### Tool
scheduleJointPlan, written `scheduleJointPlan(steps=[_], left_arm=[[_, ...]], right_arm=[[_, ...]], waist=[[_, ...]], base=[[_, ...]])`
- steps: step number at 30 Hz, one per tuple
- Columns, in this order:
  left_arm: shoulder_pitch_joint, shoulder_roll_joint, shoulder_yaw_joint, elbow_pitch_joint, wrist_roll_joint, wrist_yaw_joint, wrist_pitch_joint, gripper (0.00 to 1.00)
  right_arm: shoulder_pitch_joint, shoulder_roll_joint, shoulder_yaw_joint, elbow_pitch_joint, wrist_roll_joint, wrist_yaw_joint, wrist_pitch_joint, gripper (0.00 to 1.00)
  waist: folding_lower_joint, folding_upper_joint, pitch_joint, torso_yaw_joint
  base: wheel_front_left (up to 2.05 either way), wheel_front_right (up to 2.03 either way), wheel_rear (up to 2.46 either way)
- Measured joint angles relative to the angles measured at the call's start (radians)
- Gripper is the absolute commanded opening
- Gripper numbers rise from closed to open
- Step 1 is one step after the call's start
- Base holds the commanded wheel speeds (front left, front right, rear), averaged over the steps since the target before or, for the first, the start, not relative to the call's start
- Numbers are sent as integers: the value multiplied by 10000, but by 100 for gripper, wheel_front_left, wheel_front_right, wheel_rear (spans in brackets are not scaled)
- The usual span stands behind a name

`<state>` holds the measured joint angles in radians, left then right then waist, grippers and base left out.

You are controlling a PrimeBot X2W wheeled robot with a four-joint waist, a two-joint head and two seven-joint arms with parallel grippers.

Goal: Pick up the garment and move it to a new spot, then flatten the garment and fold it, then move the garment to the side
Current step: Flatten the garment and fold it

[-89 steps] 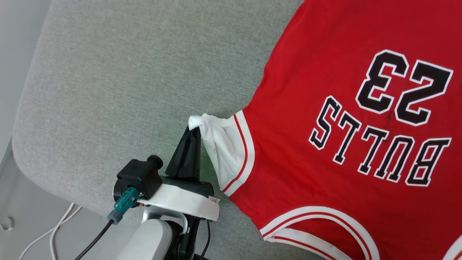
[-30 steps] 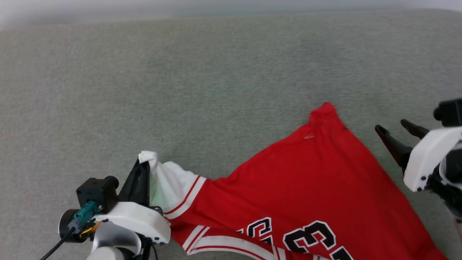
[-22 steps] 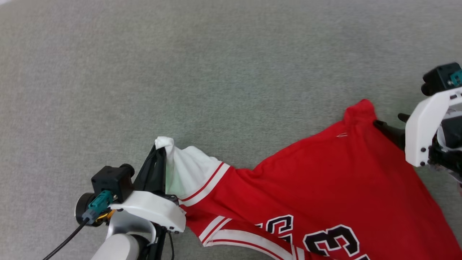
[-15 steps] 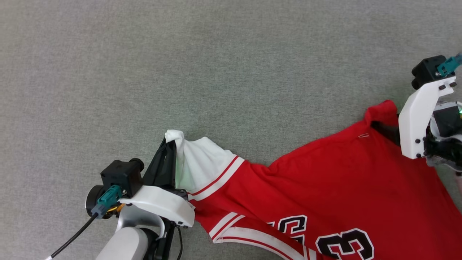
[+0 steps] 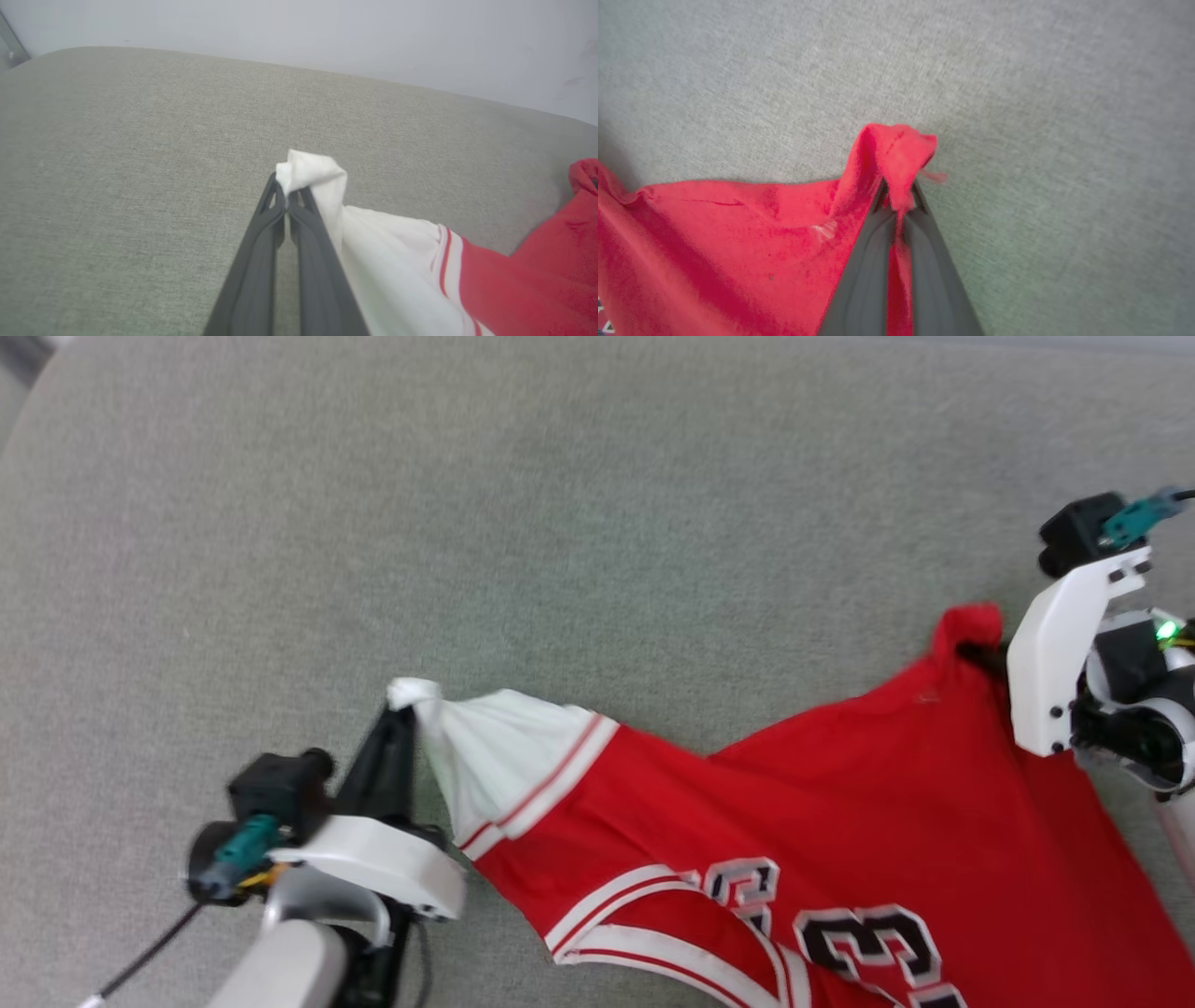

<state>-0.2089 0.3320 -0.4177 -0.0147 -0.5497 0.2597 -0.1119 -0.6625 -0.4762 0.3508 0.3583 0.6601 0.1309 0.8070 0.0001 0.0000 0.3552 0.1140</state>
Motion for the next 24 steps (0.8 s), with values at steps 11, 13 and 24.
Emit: scheduleJointPlan(steps=[11,13,24], left_arm=[[-1706,1126,1198,94,-491,-382,522,0],[-2501,1156,1266,359,-481,-510,621,0],[-6953,614,1463,2997,-798,-1254,713,0]], right_arm=[[-90,140,-788,-48,-679,4,-3342,0],[-249,234,-938,8,-796,4,-3741,0],[-2696,938,-1948,759,-1507,4,-5241,0]], waist=[[-1,0,-1251,-611],[0,0,-1418,-760],[0,0,-1411,-1492]], base=[[0,0,0],[0,0,0],[0,0,0]])
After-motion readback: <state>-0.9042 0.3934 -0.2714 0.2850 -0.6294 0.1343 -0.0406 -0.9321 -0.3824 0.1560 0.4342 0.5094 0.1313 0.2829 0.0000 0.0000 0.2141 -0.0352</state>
